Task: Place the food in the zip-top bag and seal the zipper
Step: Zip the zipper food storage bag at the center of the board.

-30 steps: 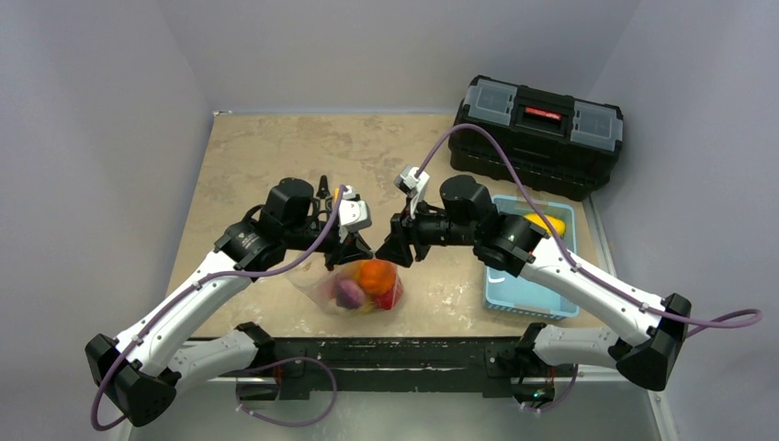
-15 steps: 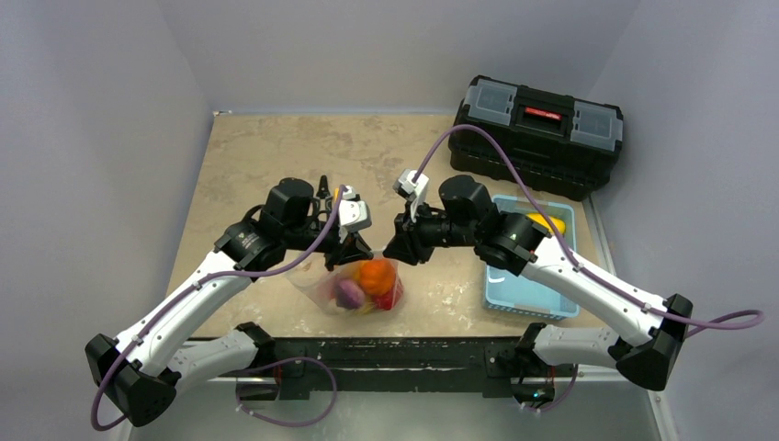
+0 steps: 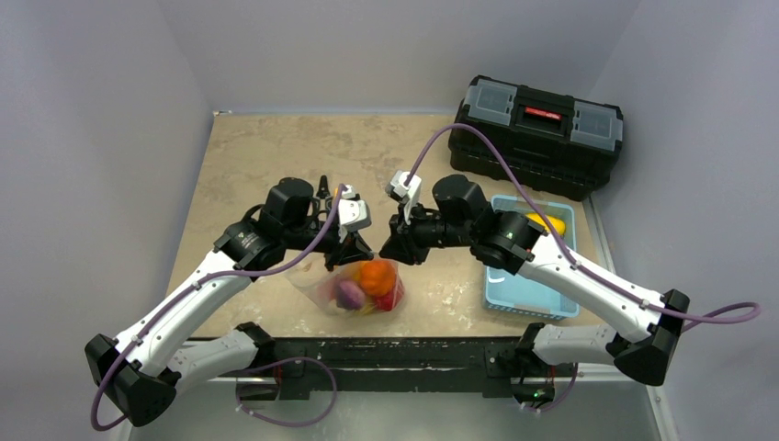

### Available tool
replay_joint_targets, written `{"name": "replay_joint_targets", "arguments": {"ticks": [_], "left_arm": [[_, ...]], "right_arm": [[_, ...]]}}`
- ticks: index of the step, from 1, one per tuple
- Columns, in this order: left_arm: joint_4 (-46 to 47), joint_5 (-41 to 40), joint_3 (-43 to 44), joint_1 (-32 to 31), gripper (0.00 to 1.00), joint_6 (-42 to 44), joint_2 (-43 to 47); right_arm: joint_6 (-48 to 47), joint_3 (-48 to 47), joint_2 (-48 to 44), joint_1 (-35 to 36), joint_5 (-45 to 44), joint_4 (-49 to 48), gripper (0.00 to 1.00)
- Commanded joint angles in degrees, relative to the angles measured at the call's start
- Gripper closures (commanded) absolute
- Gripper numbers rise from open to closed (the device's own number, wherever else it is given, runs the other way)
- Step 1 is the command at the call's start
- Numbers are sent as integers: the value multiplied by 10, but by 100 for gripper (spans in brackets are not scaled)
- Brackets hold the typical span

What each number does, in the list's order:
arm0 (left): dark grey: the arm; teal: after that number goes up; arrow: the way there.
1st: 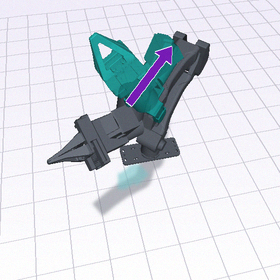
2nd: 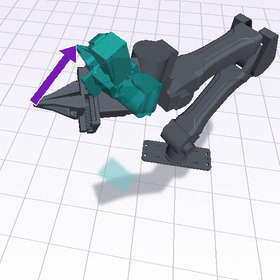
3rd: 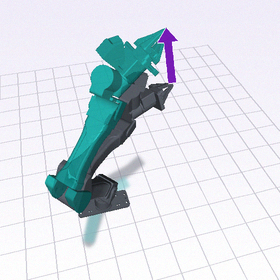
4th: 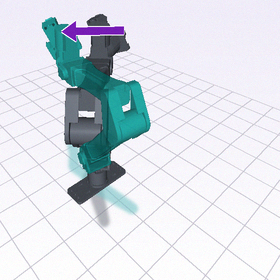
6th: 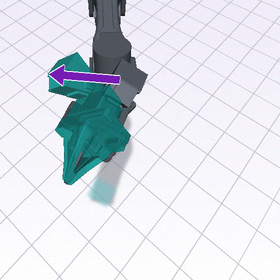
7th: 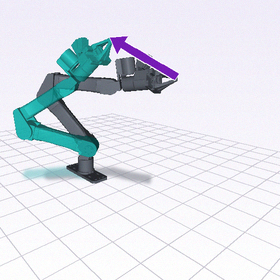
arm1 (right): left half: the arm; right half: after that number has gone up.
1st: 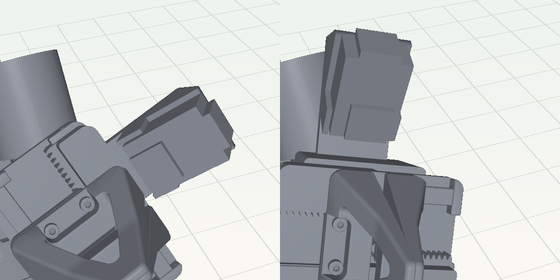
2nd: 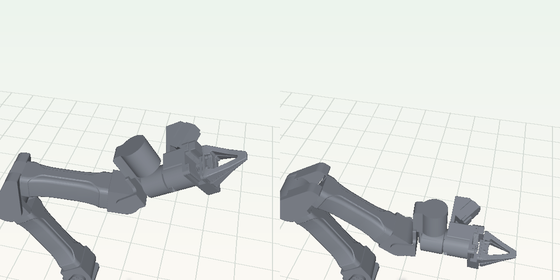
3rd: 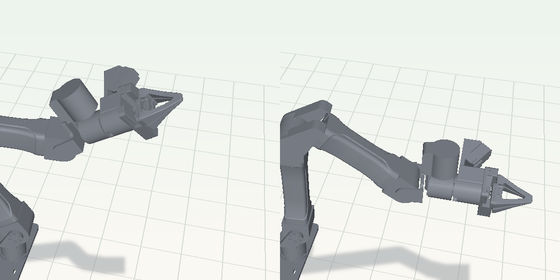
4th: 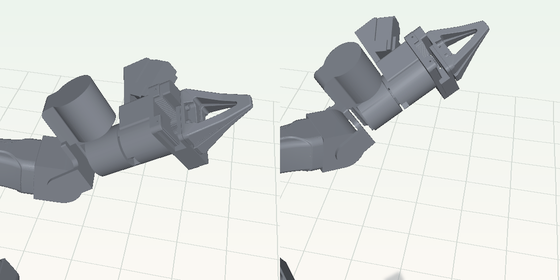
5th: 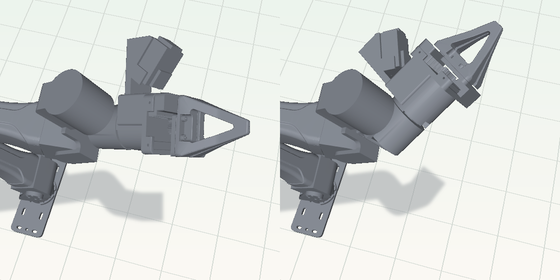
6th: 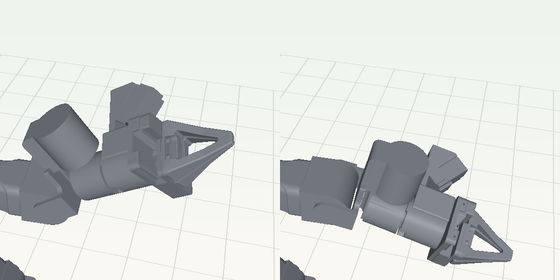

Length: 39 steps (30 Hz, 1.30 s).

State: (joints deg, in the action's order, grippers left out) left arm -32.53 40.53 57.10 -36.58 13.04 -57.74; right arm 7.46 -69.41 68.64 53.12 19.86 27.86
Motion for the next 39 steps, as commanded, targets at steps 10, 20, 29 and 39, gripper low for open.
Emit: {"name": "replay_joint_targets", "arguments": {"ticks": [10, 20, 29, 39], "left_arm": [[22, 40, 31, -4, 100, -3, 4], [22, 58, 30, -3, 100, -1, 3], [22, 77, 30, -4, 100, 3, 5], [22, 56, 30, -4, 100, -2, 9]], "right_arm": [[-15, -23, 9, 25, -33, -11, 100], [-12, -29, 27, 41, -61, -25, 98], [-13, -32, 51, 42, -37, -65, 98], [32, 31, -16, 41, -52, -109, 52]]}}
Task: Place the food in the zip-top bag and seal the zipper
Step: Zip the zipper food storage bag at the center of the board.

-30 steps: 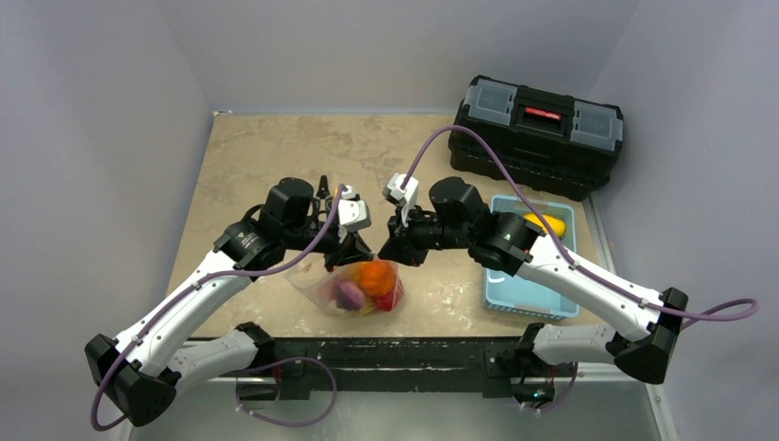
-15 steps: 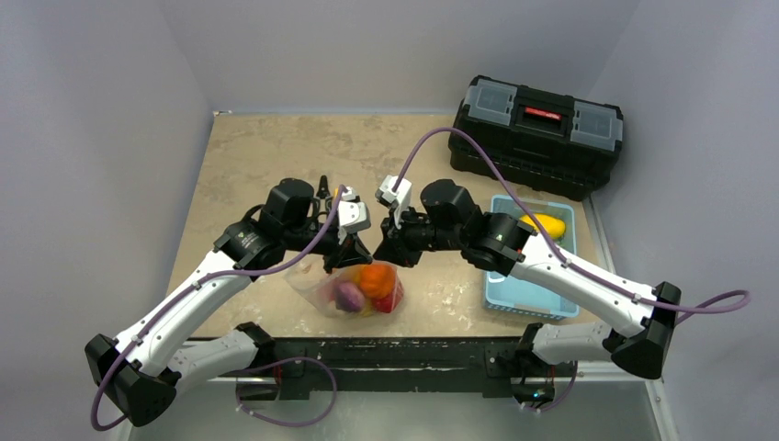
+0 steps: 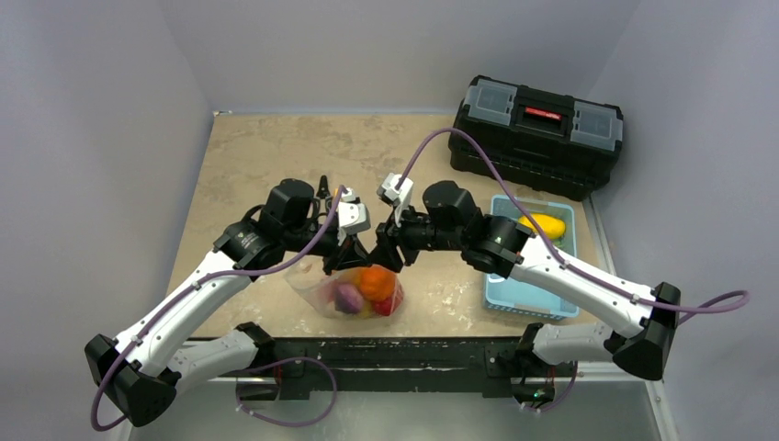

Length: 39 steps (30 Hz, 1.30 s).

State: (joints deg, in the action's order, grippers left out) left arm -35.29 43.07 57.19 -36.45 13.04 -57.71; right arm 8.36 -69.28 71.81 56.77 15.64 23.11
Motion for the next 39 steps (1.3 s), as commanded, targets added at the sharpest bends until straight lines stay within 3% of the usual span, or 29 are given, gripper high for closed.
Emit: {"name": "replay_joint_targets", "arguments": {"ticks": [1, 3, 9, 12, 15, 17, 25, 39], "left_arm": [[50, 29, 29, -5, 100, -2, 8], [50, 29, 29, -5, 100, -2, 8], [50, 26, 29, -5, 100, -2, 6], [49, 24, 29, -5, 100, -2, 4], [49, 21, 30, -5, 100, -2, 3], [48, 19, 29, -5, 100, -2, 2], [48, 18, 30, -5, 100, -2, 1], [48, 22, 31, -5, 100, -3, 2]], "right_arm": [[25, 43, -62, 5, -17, -66, 45], [32, 63, -87, 5, -35, -62, 38], [11, 67, -113, 5, -20, -10, 37], [-4, 43, -98, 6, -10, 33, 43], [-30, -6, -62, 5, -23, 100, 61], [-40, -26, -47, 5, -29, 129, 67], [-44, -52, -48, 5, -27, 134, 81], [-60, -90, -12, 6, -10, 156, 90]]}}
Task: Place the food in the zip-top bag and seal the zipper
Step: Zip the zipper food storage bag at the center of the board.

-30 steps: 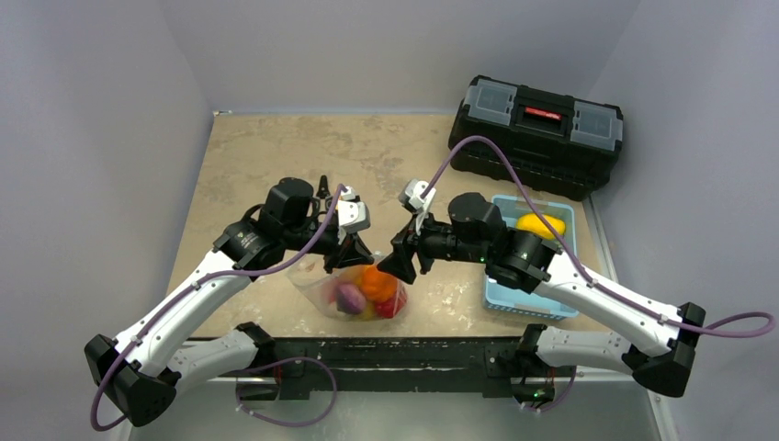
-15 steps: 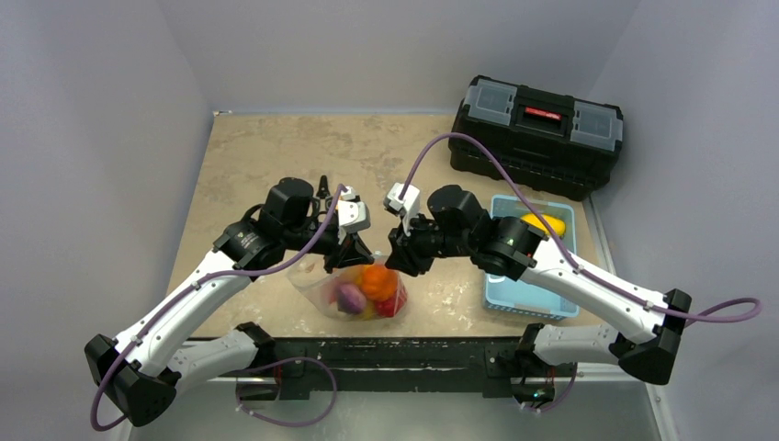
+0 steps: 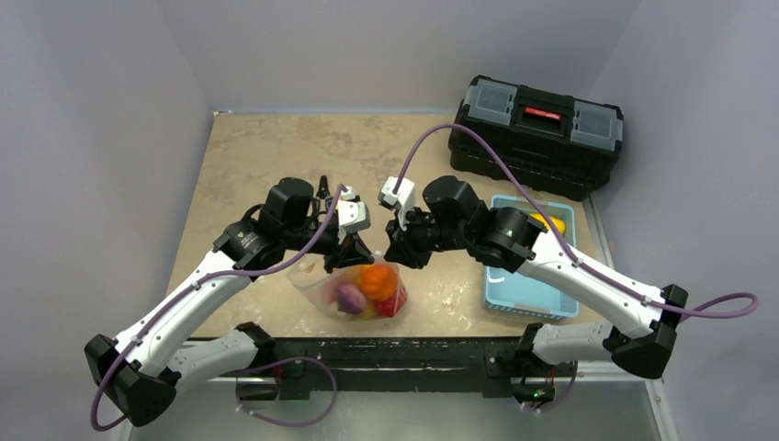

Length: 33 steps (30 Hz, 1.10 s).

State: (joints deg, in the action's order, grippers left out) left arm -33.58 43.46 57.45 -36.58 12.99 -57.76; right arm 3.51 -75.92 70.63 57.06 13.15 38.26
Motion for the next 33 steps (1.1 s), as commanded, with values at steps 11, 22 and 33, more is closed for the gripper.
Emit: {"name": "replay_joint_targets", "arguments": {"ticks": [11, 22, 33], "left_arm": [[30, 22, 30, -5, 100, -5, 3], [51, 43, 30, -4, 26, -33, 17], [174, 37, -7, -4, 30, -87, -9]], "right_arm": [[-4, -13, 4, 3, 11, -30, 100], [25, 98, -84, 23, -98, -162, 100], [12, 108, -92, 23, -68, -167, 100]]}}
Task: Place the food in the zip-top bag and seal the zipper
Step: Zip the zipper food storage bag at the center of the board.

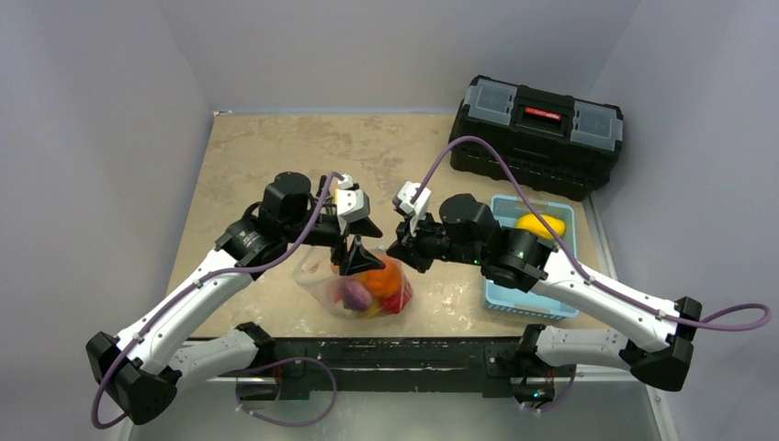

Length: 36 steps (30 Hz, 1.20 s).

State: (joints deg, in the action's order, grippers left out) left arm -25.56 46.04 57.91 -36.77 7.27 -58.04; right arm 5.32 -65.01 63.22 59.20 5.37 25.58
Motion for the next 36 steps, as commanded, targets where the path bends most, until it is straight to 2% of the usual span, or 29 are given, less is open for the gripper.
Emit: {"name": "replay_joint_targets", "arguments": {"ticks": [1, 6, 9, 13, 16, 20, 24, 27, 32, 36], "left_arm": [[100, 14, -12, -1, 32, -30, -9], [89, 27, -11, -2, 54, -15, -16], [68, 44, 2, -2, 72, -6, -29], [41, 55, 10, -1, 85, 8, -31], [24, 57, 18, -2, 100, 18, -29], [16, 29, 12, -2, 100, 28, -17], [-7, 19, 16, -2, 100, 42, -8], [-19, 2, 15, -2, 100, 53, -5], [-35, -14, 16, -2, 100, 64, -3], [-40, -7, 19, -1, 100, 65, -1]], "right_arm": [[-9, -1, -20, 1, 12, -40, 100], [-10, -6, -25, 1, 5, -31, 100], [-10, 0, -32, 1, 8, -41, 100], [-7, 3, -32, 1, -8, -41, 100], [-3, 12, -36, 1, -18, -52, 100], [11, 23, -43, 13, -66, -61, 100], [28, 45, -55, 36, -190, -73, 100], [42, 59, -74, 36, -249, -75, 100], [54, 72, -105, 36, -275, -77, 100], [51, 84, -123, 36, -243, -92, 100]]}}
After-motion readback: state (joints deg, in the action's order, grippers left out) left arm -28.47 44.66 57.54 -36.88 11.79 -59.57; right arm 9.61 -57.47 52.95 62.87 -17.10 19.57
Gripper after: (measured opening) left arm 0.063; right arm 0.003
